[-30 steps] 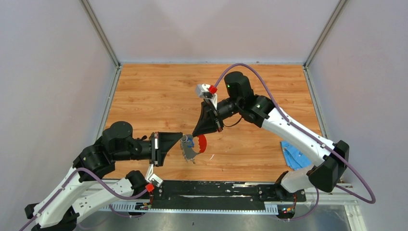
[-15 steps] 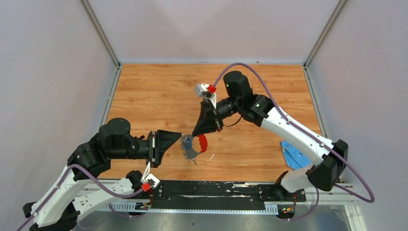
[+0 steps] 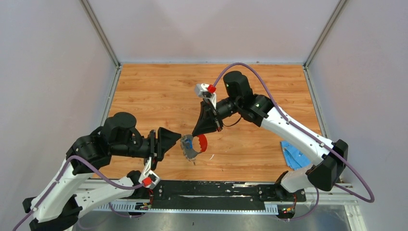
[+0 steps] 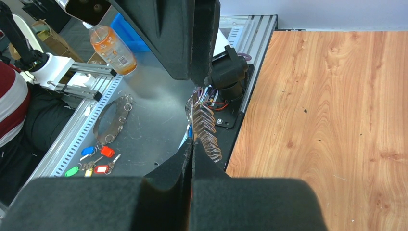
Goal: Put the keys on the keyring
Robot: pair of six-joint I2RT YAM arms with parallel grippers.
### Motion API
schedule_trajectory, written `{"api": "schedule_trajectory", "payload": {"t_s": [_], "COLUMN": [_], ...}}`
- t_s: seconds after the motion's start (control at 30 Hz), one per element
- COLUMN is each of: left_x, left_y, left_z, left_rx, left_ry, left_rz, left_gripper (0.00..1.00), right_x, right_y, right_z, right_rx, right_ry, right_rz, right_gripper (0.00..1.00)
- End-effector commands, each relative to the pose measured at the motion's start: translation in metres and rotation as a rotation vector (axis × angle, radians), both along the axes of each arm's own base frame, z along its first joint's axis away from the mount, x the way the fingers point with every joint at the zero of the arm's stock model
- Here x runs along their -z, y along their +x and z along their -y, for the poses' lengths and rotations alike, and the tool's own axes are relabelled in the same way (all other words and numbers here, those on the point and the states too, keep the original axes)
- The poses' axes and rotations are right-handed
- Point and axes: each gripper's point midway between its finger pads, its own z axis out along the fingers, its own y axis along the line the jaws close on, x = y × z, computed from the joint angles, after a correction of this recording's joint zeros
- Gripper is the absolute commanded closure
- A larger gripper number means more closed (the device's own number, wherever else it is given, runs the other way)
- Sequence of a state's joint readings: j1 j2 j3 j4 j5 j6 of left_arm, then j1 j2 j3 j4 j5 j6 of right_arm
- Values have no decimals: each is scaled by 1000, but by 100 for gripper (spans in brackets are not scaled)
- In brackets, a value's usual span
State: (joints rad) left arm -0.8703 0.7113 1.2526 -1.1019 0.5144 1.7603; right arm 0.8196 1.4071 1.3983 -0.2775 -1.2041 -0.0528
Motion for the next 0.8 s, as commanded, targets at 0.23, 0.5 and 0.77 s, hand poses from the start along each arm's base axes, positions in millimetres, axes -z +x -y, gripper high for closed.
{"api": "schedule_trajectory", "payload": {"t_s": [0.23, 0.5, 0.77], "left_x": [1, 5, 17], "left_y": [3, 7, 14], "left_z": [12, 8, 8], "left_rx": [-2, -50, -89], "left_ry": [26, 34, 65], "left_rz": [-107, -130, -160], "left_gripper": [53, 56, 58], "right_x": [-4, -1, 0], "right_y": [4, 9, 14], "right_z": [-5, -6, -6], "right_rx": [23, 58, 95], "right_ry": [3, -13, -23], "right_rz": [20, 26, 33], "right_gripper": [100, 100, 100]}}
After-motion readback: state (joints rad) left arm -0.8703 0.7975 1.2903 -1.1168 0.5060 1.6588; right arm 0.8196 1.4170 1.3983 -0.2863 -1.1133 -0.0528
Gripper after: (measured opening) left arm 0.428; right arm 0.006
